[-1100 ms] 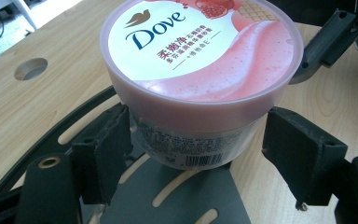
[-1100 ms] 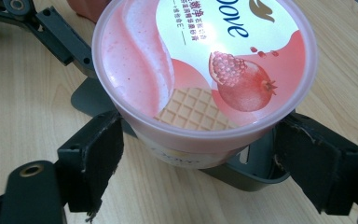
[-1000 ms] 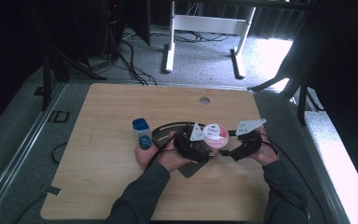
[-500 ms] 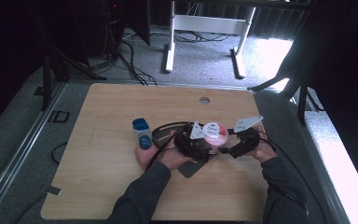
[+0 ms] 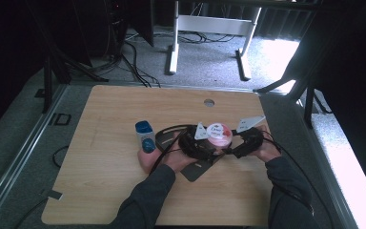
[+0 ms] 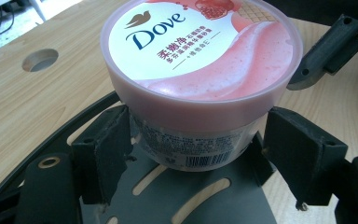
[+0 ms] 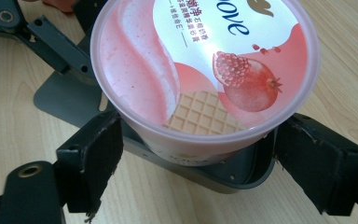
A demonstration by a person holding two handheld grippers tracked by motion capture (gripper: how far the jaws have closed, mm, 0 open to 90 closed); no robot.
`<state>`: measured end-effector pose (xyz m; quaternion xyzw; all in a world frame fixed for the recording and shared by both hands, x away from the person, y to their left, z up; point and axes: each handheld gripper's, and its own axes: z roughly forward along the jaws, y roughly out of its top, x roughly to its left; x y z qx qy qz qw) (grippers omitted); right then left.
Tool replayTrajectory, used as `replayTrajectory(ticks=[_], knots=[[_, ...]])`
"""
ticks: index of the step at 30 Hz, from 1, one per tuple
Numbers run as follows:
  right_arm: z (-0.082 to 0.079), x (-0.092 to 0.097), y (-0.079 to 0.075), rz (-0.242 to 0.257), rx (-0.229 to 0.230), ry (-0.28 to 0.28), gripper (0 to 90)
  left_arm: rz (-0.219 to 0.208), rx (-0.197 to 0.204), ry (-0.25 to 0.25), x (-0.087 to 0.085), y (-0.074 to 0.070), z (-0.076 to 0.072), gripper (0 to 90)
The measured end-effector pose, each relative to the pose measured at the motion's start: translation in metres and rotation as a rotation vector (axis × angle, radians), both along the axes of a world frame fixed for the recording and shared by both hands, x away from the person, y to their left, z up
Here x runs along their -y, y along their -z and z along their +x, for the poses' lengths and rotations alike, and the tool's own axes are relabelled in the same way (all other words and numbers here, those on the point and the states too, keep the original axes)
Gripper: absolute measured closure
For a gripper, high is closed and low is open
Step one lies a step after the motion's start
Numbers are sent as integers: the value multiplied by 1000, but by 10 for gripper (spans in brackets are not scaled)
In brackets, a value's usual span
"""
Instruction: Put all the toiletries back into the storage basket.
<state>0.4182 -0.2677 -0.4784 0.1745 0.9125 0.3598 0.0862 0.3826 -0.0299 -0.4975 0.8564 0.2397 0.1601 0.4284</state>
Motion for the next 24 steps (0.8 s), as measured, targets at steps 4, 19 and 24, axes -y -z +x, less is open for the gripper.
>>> replayTrajectory(ticks=[4,19,24], knots=[[3,-1,1,-1,1,9,159,-22,-12,-2,-2,3,5,241],[9,1,11,-21,-25,37,162,-2,-17,-17,6,13,9,241],[9,0,14,-37,-31,40,162,14,-25,-16,8,17,10,241]])
